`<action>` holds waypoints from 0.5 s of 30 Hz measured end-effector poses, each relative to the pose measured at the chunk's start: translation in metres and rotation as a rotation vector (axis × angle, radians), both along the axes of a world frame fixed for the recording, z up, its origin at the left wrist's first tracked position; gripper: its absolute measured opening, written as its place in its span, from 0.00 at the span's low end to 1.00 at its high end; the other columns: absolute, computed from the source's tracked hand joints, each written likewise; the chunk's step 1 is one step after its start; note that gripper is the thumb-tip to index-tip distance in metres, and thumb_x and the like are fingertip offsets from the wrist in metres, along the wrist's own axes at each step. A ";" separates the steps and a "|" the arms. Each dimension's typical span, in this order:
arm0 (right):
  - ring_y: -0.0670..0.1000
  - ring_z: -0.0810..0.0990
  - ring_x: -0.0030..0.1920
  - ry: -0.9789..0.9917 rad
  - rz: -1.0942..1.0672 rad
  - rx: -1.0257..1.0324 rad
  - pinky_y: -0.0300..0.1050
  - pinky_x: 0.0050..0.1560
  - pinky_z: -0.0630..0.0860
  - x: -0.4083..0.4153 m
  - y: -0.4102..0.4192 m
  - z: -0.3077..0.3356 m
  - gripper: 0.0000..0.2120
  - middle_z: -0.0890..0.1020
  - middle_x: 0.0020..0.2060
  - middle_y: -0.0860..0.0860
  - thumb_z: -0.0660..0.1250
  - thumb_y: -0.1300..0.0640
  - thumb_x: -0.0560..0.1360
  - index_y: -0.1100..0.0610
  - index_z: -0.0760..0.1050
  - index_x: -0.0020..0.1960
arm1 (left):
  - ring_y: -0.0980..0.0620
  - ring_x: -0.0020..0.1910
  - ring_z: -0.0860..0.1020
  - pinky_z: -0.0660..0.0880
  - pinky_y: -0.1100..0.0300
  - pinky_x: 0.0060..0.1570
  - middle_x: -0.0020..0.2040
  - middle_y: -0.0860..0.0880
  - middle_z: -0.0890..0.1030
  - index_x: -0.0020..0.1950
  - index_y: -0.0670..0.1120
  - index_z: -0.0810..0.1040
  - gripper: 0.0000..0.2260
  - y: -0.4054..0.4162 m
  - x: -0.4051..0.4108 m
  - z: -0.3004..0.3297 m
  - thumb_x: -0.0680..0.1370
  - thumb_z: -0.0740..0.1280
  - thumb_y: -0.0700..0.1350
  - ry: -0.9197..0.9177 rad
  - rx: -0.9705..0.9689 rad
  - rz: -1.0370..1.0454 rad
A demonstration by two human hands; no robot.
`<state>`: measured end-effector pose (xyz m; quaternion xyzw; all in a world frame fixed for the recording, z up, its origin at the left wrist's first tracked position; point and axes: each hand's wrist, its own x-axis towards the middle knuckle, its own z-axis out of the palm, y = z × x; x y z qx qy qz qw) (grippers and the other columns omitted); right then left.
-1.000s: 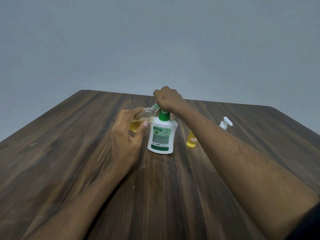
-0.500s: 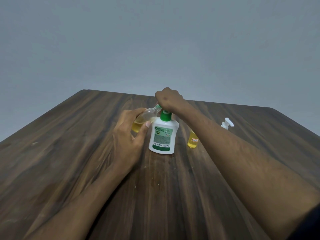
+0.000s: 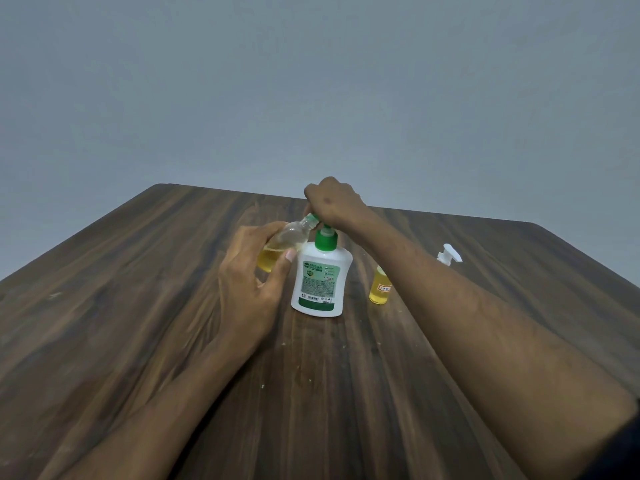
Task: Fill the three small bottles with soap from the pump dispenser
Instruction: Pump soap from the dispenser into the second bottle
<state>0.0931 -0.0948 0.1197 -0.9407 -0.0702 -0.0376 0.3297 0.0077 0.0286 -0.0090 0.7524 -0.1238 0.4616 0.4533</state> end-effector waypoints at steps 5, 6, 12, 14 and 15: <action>0.54 0.70 0.40 0.035 0.006 -0.031 0.46 0.38 0.65 -0.006 -0.005 -0.004 0.12 0.74 0.39 0.53 0.54 0.55 0.80 0.58 0.68 0.40 | 0.61 0.55 0.79 0.72 0.69 0.51 0.57 0.52 0.81 0.65 0.45 0.82 0.12 0.000 0.001 -0.003 0.82 0.71 0.44 0.018 0.016 -0.006; 0.53 0.70 0.39 0.028 0.008 -0.035 0.46 0.39 0.66 -0.005 -0.005 -0.002 0.11 0.73 0.39 0.53 0.54 0.55 0.81 0.58 0.69 0.42 | 0.61 0.55 0.79 0.72 0.69 0.51 0.57 0.52 0.81 0.65 0.45 0.82 0.12 0.000 0.000 -0.003 0.82 0.71 0.45 0.015 0.013 0.000; 0.52 0.73 0.40 0.004 0.017 -0.033 0.46 0.41 0.69 -0.005 -0.002 -0.001 0.11 0.77 0.42 0.53 0.54 0.53 0.80 0.58 0.70 0.45 | 0.61 0.55 0.78 0.71 0.70 0.52 0.57 0.51 0.82 0.65 0.44 0.82 0.13 0.000 0.000 0.000 0.82 0.71 0.44 0.002 0.018 0.010; 0.53 0.72 0.40 0.033 0.022 -0.036 0.46 0.39 0.65 -0.005 -0.005 -0.004 0.11 0.76 0.41 0.53 0.54 0.54 0.80 0.58 0.70 0.44 | 0.60 0.55 0.79 0.72 0.68 0.52 0.57 0.50 0.82 0.65 0.44 0.83 0.13 0.001 0.001 -0.002 0.82 0.71 0.44 0.017 0.018 -0.001; 0.54 0.73 0.43 0.038 0.026 -0.035 0.47 0.41 0.67 -0.006 -0.005 -0.003 0.12 0.78 0.44 0.54 0.54 0.54 0.80 0.59 0.72 0.46 | 0.60 0.55 0.79 0.73 0.68 0.51 0.57 0.50 0.82 0.65 0.44 0.83 0.13 0.000 0.001 -0.002 0.82 0.71 0.45 0.019 0.016 -0.002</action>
